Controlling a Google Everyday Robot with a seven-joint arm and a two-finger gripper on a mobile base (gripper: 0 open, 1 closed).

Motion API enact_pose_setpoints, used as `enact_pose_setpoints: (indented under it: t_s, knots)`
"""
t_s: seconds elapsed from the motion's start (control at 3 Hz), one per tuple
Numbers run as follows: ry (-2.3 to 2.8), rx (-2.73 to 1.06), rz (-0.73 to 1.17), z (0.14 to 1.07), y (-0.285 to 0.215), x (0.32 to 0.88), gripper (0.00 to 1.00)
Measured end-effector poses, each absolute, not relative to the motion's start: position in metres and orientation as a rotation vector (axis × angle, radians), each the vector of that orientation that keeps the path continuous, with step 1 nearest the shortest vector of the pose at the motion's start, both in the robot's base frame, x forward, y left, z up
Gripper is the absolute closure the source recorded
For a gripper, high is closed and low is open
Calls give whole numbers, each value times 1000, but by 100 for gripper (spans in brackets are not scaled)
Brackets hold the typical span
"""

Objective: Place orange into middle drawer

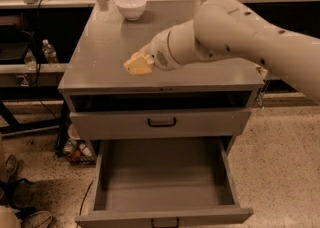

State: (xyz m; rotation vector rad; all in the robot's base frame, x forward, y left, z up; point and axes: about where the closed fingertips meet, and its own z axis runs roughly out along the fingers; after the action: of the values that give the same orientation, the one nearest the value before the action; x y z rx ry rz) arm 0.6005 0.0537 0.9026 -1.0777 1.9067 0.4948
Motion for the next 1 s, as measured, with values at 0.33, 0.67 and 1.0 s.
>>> enact_pose_setpoints:
  t_s: [0.33,0.67,1.0]
  knots:
    - [1999,-1027,428,923,32,526,100]
    - [2000,-1027,429,923,32,526,100]
    - [2065,-1035,443,890,35,514,100]
